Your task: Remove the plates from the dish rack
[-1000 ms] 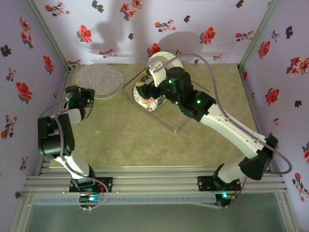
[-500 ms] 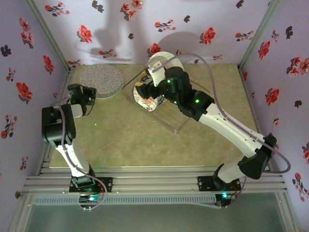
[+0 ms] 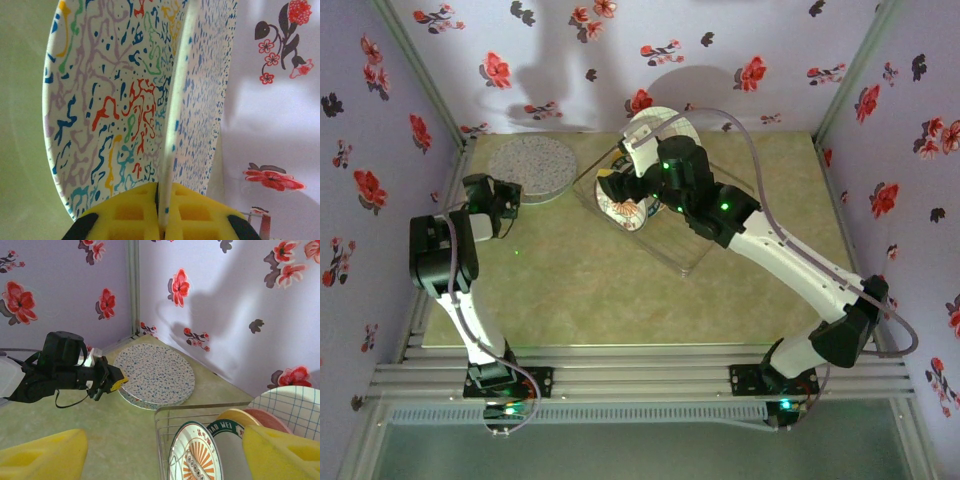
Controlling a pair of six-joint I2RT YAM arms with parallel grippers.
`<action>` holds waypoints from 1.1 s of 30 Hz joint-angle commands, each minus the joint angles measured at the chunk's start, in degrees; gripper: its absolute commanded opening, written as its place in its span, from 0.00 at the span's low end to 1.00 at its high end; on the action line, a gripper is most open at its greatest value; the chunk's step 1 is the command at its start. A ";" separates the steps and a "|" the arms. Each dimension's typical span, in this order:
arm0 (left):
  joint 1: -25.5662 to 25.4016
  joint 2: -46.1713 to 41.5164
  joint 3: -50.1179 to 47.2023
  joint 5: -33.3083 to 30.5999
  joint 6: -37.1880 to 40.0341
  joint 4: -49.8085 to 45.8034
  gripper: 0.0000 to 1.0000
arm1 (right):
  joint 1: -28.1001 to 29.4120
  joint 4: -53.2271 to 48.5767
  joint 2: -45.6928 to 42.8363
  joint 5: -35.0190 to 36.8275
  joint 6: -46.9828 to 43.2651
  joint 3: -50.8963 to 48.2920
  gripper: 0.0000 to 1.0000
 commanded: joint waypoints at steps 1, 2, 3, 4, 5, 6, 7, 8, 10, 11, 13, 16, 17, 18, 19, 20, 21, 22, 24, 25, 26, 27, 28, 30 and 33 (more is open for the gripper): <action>0.65 0.90 2.95 1.79 1.34 3.02 0.00 | 0.27 -0.46 0.71 -0.76 0.15 1.86 0.82; 0.66 1.10 3.17 1.80 1.49 2.63 0.00 | 0.30 -0.46 0.77 -0.85 0.10 1.87 0.82; 0.64 1.16 3.34 1.81 1.59 2.33 0.00 | 0.25 -0.55 0.85 -0.82 0.09 1.97 0.82; 0.72 1.20 3.38 1.84 1.67 2.06 0.00 | 0.26 -0.55 0.94 -0.85 0.10 2.05 0.82; 0.72 1.20 3.40 1.82 1.84 1.99 0.00 | 0.25 -0.55 0.94 -0.76 0.09 2.28 0.82; 0.84 1.24 3.55 1.83 1.93 1.79 0.00 | 0.25 -0.56 1.07 -0.76 0.05 2.34 0.82; 0.81 1.16 3.63 1.80 2.04 1.49 0.00 | 0.25 -0.59 1.11 -0.76 0.00 2.38 0.83; 0.88 1.28 3.77 1.79 2.06 1.26 0.00 | 0.25 -0.62 1.24 -0.67 -0.03 2.40 0.83; 0.96 1.34 3.81 1.74 2.12 0.83 0.02 | 0.32 -0.73 1.39 -0.67 -0.08 2.63 0.83; 0.91 1.39 3.81 1.77 2.09 0.63 0.03 | 0.34 -0.72 1.37 -0.67 -0.08 2.60 0.83; 0.96 1.33 3.81 1.74 2.22 0.54 0.04 | 0.32 -0.76 1.50 -0.67 -0.03 2.65 0.83; 1.03 1.12 3.81 1.78 2.45 0.14 0.08 | 0.29 -0.83 1.56 -0.54 -0.01 2.58 0.83; 1.06 0.92 3.83 1.77 2.63 -0.11 0.09 | 0.30 -0.85 1.54 -0.41 -0.07 2.58 0.83; 1.02 0.88 3.90 1.75 2.76 -0.36 0.10 | 0.33 -0.90 1.52 -0.40 -0.08 2.63 0.83; 1.04 0.78 3.90 1.68 2.99 -0.76 0.10 | 0.34 -0.91 1.57 -0.32 -0.08 2.67 0.83; 1.00 0.61 3.99 1.51 3.12 -1.25 0.11 | 0.28 -0.90 1.56 -0.24 -0.08 2.74 0.83; 1.00 0.39 4.09 1.40 3.31 -1.79 0.13 | 0.25 -0.88 1.59 -0.15 -0.17 2.75 0.83; 1.06 0.15 4.24 1.37 3.59 -2.52 0.15 | 0.29 -0.98 1.62 0.06 -0.24 2.83 0.83; 0.99 -0.58 4.34 0.85 4.30 -4.18 0.19 | 0.23 -1.06 1.62 0.76 -0.34 2.93 0.84; 1.03 -0.99 4.36 0.49 4.69 -4.89 0.21 | 0.21 -1.12 1.65 1.14 -0.41 2.93 0.84; 0.99 -1.36 4.26 0.24 4.99 -5.52 0.23 | 0.25 -1.14 1.54 1.41 -0.60 2.93 0.84; 0.98 -1.69 4.31 0.14 5.34 -6.04 0.24 | 0.13 -1.12 1.49 1.73 -0.69 2.93 0.84; 1.05 -1.91 4.34 0.04 5.52 -6.71 0.25 | -0.08 -1.25 1.32 1.94 -0.74 2.93 0.84; 1.00 -2.44 4.46 -0.05 5.88 -7.94 0.26 | -0.60 -1.51 1.10 1.58 -0.28 3.02 0.84; 1.02 -3.29 4.64 -0.29 6.73 -10.16 0.28 | -1.45 -1.58 0.85 1.00 0.74 2.93 0.84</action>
